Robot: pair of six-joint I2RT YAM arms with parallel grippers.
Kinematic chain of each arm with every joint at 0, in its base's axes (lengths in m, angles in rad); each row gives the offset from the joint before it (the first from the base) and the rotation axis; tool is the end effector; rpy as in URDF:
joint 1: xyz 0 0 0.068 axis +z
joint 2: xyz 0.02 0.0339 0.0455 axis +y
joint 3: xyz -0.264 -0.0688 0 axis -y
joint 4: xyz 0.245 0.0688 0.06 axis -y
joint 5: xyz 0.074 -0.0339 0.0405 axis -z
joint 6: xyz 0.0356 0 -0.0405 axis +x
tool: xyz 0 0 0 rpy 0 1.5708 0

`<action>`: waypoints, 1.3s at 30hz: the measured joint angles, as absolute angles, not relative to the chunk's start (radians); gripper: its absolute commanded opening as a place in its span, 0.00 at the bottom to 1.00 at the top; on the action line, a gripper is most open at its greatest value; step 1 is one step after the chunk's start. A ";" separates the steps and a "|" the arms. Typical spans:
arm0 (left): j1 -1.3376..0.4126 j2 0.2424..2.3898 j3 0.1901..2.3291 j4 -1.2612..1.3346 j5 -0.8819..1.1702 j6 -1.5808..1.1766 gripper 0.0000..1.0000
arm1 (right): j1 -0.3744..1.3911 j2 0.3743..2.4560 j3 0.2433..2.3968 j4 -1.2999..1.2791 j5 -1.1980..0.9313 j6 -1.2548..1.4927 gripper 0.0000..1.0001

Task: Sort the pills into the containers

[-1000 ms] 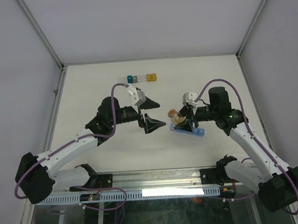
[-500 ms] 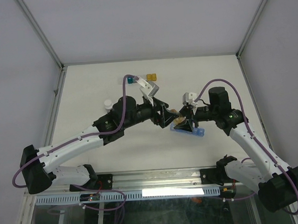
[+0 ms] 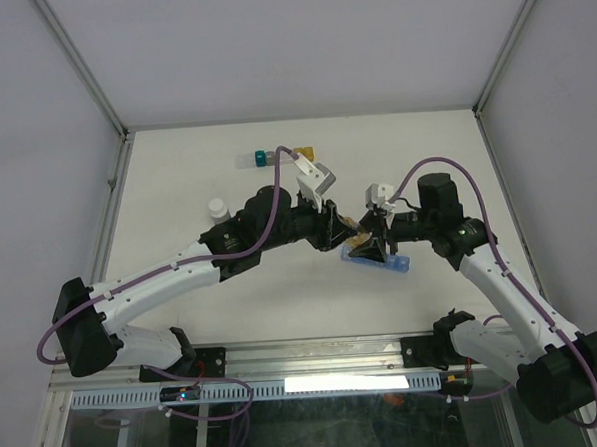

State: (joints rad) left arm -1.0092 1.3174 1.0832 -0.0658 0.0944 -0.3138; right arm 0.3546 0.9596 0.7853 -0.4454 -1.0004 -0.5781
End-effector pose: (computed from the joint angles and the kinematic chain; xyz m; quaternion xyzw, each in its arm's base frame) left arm 0.1626 -0.2647 0.3382 0.3003 0.7463 -0.3941 0.4445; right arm 0.1735 0.0962 0.2922 -0.5469 0.5981 0.3789 0.4468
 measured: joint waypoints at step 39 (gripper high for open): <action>-0.944 1.225 0.916 0.225 0.273 -0.226 0.83 | 0.350 0.960 0.786 -0.439 -1.010 -0.581 0.00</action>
State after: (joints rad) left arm -0.9436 1.2255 0.9165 0.2253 0.2733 -0.2256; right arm 0.3500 0.9600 0.7856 -0.4389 -1.0103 -0.5808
